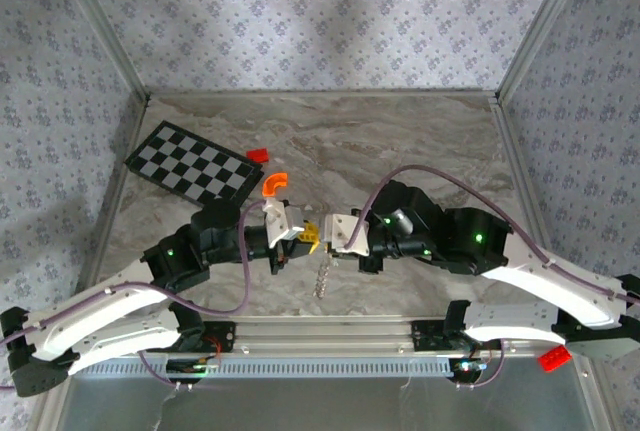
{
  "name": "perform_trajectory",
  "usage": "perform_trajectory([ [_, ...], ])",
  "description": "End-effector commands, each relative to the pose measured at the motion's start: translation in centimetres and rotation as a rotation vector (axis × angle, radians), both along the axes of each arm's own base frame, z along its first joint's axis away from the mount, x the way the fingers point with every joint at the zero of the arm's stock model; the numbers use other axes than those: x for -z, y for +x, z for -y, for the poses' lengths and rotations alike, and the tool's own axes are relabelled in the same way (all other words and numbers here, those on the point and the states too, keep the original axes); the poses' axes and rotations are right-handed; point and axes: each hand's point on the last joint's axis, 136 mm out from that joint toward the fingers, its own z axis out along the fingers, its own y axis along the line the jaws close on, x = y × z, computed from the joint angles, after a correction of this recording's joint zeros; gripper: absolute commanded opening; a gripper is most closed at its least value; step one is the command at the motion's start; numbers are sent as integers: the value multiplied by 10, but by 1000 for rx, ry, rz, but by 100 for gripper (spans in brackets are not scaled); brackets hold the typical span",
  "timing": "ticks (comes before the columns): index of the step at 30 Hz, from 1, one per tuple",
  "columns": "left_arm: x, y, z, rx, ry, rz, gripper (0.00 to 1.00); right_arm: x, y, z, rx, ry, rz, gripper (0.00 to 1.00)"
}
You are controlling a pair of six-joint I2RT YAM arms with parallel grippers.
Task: Put the keys on the keyring
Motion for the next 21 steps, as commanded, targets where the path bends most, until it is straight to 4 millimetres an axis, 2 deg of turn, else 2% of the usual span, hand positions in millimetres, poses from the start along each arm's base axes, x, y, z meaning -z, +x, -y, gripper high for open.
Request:
perform_trajectory([
  [1, -17, 5, 0, -27, -58, 24, 0, -16, -4, -3, -23, 81, -18, 0],
  [9, -12, 8, -8, -62, -52, 20, 0, -13, 3, -1, -5, 96, -47, 0],
  [16, -10, 13, -30, -153, -45, 14, 0, -14, 10, 2, 30, 121, -77, 0],
  [20, 3, 22, -40, -233, -33, -26, 0, -8, 21, 7, 93, 137, -115, 0],
  [21, 5, 24, -42, -250, -27, -39, 0, -5, 22, 7, 103, 136, -129, 4],
])
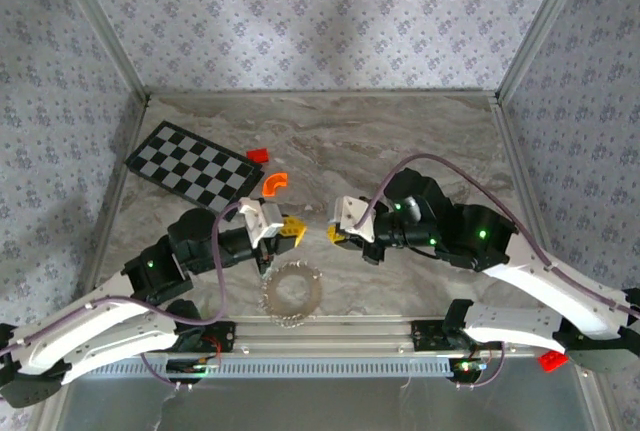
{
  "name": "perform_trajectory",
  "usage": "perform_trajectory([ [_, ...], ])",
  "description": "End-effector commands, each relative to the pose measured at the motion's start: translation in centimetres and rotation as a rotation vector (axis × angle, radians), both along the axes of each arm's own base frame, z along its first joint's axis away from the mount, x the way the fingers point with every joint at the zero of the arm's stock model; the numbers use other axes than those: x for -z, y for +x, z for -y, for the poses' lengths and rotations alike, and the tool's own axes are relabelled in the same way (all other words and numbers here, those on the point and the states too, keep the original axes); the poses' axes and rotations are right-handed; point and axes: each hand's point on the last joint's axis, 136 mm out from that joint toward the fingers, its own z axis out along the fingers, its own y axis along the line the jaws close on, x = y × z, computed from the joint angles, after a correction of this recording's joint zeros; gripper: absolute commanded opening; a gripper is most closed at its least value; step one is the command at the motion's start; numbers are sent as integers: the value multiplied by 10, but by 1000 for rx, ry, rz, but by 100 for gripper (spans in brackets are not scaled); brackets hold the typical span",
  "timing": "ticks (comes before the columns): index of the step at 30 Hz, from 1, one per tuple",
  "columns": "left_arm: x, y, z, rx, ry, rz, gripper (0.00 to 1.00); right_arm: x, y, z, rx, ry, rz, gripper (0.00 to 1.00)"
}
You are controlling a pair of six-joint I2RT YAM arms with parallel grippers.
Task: Put the keys on the keyring
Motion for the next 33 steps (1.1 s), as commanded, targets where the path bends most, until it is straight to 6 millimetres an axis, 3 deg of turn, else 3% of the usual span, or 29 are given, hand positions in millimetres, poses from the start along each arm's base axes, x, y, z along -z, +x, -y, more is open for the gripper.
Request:
perform_trajectory([
  [1, 17, 14, -10, -102, 30, -72, 0, 3, 3, 2, 36, 33, -74, 11],
  [2, 22, 19, -13, -134, 43, -95, 0, 5, 6, 1, 50, 40, -93, 21],
  [5, 41, 33, -21, -219, 83, -177, 0, 33, 13, -2, 80, 9, -175, 40],
  [11, 80, 55, -47, -384, 121, -376, 0, 73, 36, -19, 132, 19, -334, 55],
  [19, 107, 73, -82, -535, 60, -527, 0, 133, 75, -52, 205, -28, -495, 59],
  [25, 103, 83, -105, -618, -3, -519, 0, 175, 80, -86, 210, -111, -593, 57],
  [30, 104, 89, -112, -647, -48, -508, 0, 208, 69, -111, 200, -226, -601, 52],
  [31, 104, 90, -114, -652, -55, -502, 0, 204, 72, -121, 198, -225, -586, 51],
  [33, 102, 90, -117, -660, -72, -489, 0, 213, 70, -127, 203, -261, -583, 48],
])
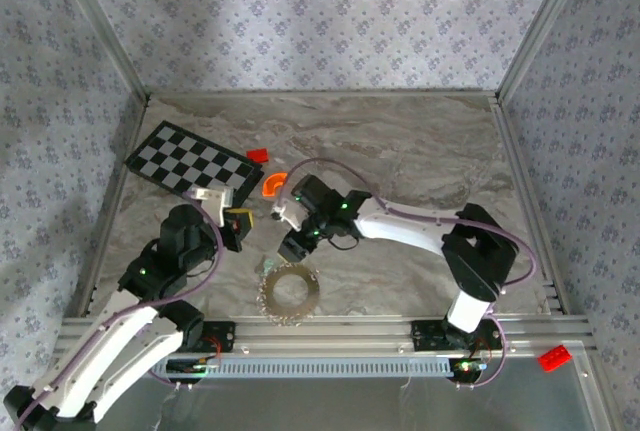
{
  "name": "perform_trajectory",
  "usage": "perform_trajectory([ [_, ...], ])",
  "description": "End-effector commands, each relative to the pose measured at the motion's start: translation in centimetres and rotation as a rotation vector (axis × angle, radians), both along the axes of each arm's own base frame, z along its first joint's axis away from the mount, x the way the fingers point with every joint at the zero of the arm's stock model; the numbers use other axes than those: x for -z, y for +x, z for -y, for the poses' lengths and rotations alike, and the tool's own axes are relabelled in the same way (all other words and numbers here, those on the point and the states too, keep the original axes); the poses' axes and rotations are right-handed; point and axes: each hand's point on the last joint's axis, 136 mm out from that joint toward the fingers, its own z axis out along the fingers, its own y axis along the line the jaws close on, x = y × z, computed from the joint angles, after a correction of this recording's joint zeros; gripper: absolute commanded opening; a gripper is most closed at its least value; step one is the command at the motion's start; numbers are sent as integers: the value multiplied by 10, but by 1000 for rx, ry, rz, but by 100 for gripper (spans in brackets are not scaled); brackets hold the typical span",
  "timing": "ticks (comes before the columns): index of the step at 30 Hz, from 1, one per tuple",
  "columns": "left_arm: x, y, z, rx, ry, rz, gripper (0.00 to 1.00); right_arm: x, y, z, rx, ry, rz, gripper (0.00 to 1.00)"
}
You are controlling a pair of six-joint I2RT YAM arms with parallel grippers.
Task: Put the keys on the keyring
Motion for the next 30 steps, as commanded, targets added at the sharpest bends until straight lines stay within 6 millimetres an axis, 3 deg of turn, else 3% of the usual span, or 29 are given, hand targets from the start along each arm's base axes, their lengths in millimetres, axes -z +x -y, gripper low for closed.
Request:
perform_trajectory([
  [1, -11, 2, -2, -14, -48, 45, 0, 1, 3, -13, 13, -36, 12, 47],
  [12, -12, 1, -17, -71, -39, 106, 0, 35, -7, -32, -20, -146, -17, 37],
  [20, -3, 1, -21, -82, -20, 100, 7, 59, -18, -35, -12, -203, -44, 38],
  [30, -2, -3, -25, -96, -34, 106, 9, 71, -26, -40, -13, -224, -46, 38],
])
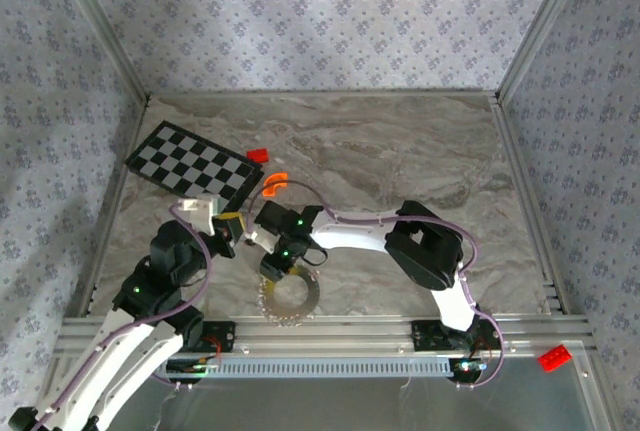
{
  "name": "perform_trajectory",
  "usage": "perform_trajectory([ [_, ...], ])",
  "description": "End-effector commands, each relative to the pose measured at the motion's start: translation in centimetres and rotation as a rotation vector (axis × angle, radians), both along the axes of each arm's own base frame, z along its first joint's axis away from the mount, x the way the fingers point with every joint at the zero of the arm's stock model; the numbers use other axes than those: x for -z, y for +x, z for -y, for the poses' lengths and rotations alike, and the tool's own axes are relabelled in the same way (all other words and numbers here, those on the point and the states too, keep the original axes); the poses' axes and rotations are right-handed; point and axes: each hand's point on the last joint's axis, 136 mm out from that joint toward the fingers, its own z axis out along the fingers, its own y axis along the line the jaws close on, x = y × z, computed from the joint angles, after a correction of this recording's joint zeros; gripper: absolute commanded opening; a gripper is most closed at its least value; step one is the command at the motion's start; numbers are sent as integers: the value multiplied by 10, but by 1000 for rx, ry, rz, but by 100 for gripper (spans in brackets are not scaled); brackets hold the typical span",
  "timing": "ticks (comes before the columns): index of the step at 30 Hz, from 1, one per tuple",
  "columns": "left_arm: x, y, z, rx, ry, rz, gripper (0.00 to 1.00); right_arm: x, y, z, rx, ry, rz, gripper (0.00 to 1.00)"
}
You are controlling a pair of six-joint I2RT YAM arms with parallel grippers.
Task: Put the keys on the keyring
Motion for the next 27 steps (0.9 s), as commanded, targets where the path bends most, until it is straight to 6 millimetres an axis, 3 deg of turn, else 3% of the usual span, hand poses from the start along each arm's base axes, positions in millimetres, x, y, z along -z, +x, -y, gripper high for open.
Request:
perform_trajectory([
  [1, -3, 3, -5, -27, -3, 16, 9, 2, 2, -2, 21, -16, 1, 38],
  [27, 0, 3, -3, -18, 14, 7, 11, 16, 0, -1, 18, -41, -11, 25],
])
